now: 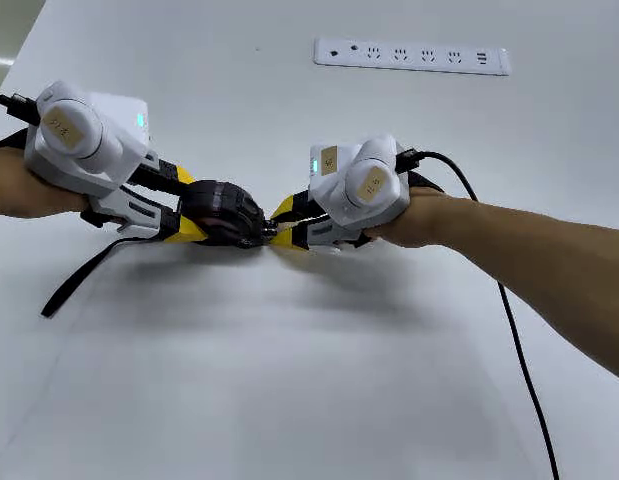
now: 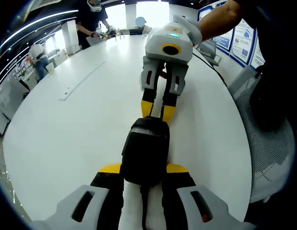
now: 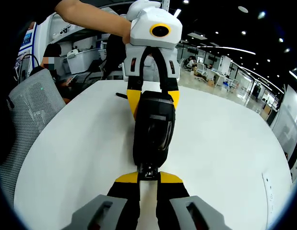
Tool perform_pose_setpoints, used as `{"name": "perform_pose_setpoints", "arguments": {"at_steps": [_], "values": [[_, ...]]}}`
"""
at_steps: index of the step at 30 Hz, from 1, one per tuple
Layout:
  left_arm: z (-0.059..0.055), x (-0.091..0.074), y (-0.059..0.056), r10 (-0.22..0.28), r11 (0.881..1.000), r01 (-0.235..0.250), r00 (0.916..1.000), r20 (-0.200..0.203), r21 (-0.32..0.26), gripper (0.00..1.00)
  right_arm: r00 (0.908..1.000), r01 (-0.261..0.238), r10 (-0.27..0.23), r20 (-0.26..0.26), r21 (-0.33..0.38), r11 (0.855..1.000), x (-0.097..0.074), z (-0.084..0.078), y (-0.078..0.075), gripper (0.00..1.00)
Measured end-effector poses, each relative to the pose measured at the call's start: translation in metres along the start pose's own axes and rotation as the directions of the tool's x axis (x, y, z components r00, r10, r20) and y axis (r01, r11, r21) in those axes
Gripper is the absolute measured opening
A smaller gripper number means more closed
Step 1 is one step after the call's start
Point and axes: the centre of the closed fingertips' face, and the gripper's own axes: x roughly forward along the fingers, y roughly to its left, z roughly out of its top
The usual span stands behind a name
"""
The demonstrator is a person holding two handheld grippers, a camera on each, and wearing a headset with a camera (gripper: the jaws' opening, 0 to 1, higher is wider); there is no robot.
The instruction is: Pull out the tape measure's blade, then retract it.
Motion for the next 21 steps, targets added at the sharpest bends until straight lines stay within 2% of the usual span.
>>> {"name": "perform_pose_setpoints", "arguments": {"at_steps": [21], "values": [[0.0, 0.0, -0.002, -0.001, 1.0, 0.001, 1.0, -0.002, -0.007, 0.25, 0.9997, -0.002, 0.002, -0.023, 0.007, 1.0, -0.014, -0.013, 0.002, 0.08]]}}
